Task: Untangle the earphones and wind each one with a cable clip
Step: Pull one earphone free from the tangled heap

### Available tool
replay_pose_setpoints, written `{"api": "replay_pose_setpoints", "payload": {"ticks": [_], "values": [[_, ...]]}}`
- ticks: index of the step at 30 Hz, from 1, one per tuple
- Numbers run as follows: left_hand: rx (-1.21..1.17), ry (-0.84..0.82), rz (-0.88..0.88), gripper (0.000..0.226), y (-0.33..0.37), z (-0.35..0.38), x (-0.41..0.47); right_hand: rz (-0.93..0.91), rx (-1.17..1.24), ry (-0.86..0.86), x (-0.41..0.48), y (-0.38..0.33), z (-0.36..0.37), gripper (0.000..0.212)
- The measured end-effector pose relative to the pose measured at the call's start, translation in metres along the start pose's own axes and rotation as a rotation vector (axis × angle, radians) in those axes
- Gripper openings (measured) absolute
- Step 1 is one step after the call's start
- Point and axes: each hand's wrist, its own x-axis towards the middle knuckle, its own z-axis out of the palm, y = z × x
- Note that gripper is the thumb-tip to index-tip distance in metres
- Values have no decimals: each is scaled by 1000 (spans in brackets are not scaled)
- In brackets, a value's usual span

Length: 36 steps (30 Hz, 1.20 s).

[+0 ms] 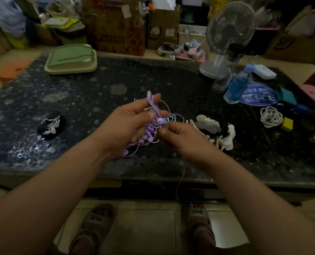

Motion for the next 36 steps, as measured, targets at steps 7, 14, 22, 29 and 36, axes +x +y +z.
{"api": "replay_pose_setpoints", "payload": {"ticks": [7,14,22,29,36], "values": [[115,110,6,45,-9,4,2,-197,-399,63,-13,-18,17,20],[601,-42,142,38,-17,-4,-4,-196,-481,219,-16,-25,-6,14],[869,-285,74,20,-23,-8,-7,-235,-493,199,-13,-29,-25,9],[553,-495,-24,26,-10,0,-14,-124,10,134,-6,-19,-44,7],[98,-374,-55,42,1,1,-13,55,182,-20,-3,1,-15,28]]}}
